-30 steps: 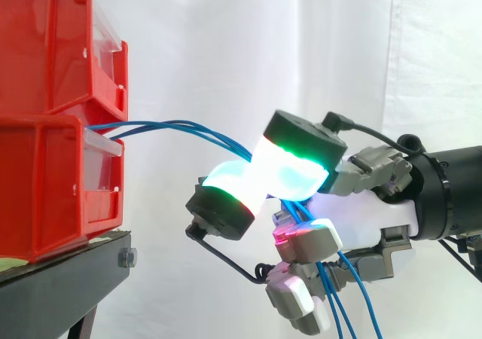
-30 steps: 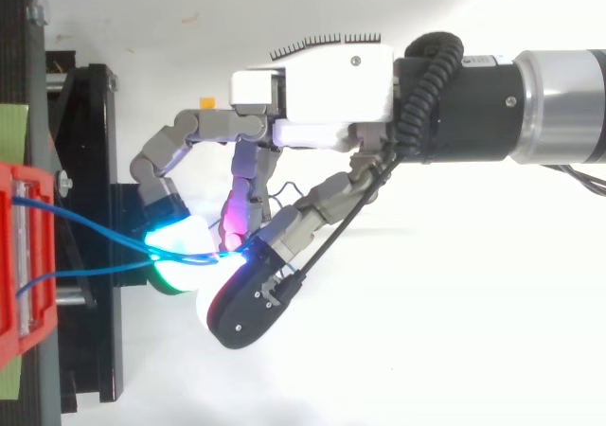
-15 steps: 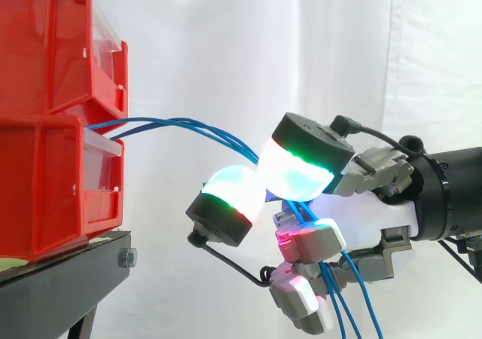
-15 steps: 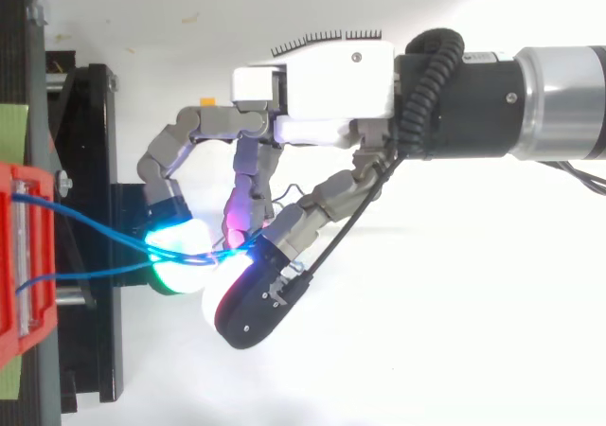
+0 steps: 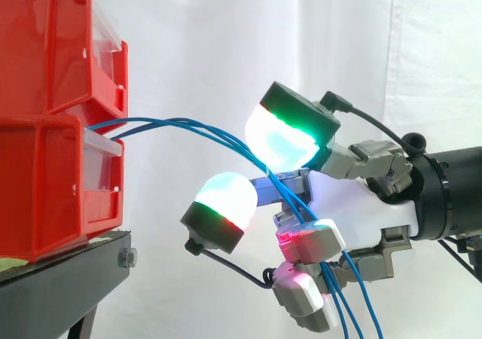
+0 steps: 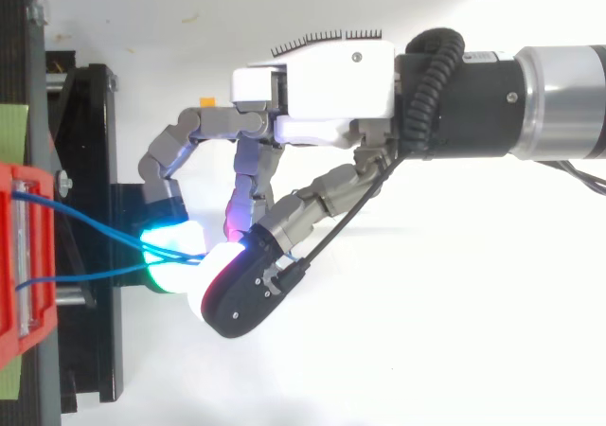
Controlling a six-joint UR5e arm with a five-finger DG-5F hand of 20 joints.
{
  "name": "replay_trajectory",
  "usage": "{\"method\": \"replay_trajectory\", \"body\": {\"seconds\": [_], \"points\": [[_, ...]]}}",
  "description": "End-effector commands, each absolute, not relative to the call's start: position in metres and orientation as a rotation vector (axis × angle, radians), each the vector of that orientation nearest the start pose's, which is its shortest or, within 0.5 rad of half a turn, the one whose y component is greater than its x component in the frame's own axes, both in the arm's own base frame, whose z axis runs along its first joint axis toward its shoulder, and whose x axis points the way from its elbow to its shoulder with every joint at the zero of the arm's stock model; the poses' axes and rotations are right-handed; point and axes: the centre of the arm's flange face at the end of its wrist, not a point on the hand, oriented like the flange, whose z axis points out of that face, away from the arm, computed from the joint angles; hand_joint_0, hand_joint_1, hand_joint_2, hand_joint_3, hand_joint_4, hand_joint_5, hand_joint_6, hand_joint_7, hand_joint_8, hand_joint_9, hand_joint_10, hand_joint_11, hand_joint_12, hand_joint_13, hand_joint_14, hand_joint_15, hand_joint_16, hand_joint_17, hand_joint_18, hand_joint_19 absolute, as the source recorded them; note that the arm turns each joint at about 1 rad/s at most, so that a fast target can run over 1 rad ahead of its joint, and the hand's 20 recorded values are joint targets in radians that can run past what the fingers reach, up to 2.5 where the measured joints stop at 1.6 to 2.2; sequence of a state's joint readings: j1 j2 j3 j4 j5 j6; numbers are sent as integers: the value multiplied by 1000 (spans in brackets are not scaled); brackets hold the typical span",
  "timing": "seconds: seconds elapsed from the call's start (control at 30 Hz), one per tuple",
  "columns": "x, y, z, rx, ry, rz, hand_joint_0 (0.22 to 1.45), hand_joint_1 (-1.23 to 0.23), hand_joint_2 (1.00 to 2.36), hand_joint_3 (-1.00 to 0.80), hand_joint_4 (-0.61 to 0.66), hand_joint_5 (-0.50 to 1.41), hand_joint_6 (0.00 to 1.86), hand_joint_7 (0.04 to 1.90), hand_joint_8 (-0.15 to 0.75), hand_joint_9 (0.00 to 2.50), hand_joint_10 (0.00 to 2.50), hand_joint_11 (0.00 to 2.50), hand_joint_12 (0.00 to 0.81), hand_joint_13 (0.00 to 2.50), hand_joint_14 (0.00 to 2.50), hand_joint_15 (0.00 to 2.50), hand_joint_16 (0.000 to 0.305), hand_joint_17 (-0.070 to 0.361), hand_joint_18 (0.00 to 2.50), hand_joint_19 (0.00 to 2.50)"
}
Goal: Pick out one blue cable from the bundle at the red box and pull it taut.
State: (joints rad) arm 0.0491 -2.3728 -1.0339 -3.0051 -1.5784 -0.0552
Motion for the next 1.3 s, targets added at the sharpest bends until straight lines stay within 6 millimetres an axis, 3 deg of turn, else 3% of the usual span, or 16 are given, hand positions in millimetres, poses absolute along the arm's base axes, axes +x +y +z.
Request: {"method": "replay_trajectory", "body": {"seconds": [0.0, 0.23, 0.37, 0.47, 0.67, 0.97, 1.27], "points": [[776, -95, 244, 1228, 1373, 1148, 388, -668, 1000, -500, -1, -71, 839, 933, 340, 1432, 31, 784, 420, 1200, 23, 594, 67, 150, 1113, 773], [776, -95, 244, 1223, 1369, 1150, 368, -586, 1000, -500, -12, -79, 823, 895, 346, 1423, 31, 754, 431, 1209, 21, 592, 70, 158, 1134, 768], [777, -95, 244, 1222, 1368, 1151, 522, -477, 1000, -500, -94, -85, 817, 944, 298, 1384, 31, 799, 374, 1146, 24, 624, 56, 125, 1002, 845], [776, -95, 245, 1218, 1368, 1150, 603, -550, 1003, -456, -111, -88, 818, 978, 283, 1373, 34, 822, 361, 1131, 27, 636, 52, 117, 964, 869], [777, -95, 244, 1216, 1368, 1149, 591, -633, 1016, -278, -101, -102, 841, 982, 293, 1334, 34, 817, 367, 1122, 26, 636, 53, 119, 957, 864], [777, -95, 245, 1213, 1364, 1152, 597, -727, 1018, -177, -86, -120, 885, 925, 305, 1306, 33, 831, 381, 1128, 25, 628, 56, 127, 980, 843], [777, -95, 244, 1213, 1364, 1152, 667, -823, 1021, -100, -138, -128, 928, 1046, 301, 1313, 32, 866, 368, 1131, 24, 632, 54, 121, 976, 837]]}}
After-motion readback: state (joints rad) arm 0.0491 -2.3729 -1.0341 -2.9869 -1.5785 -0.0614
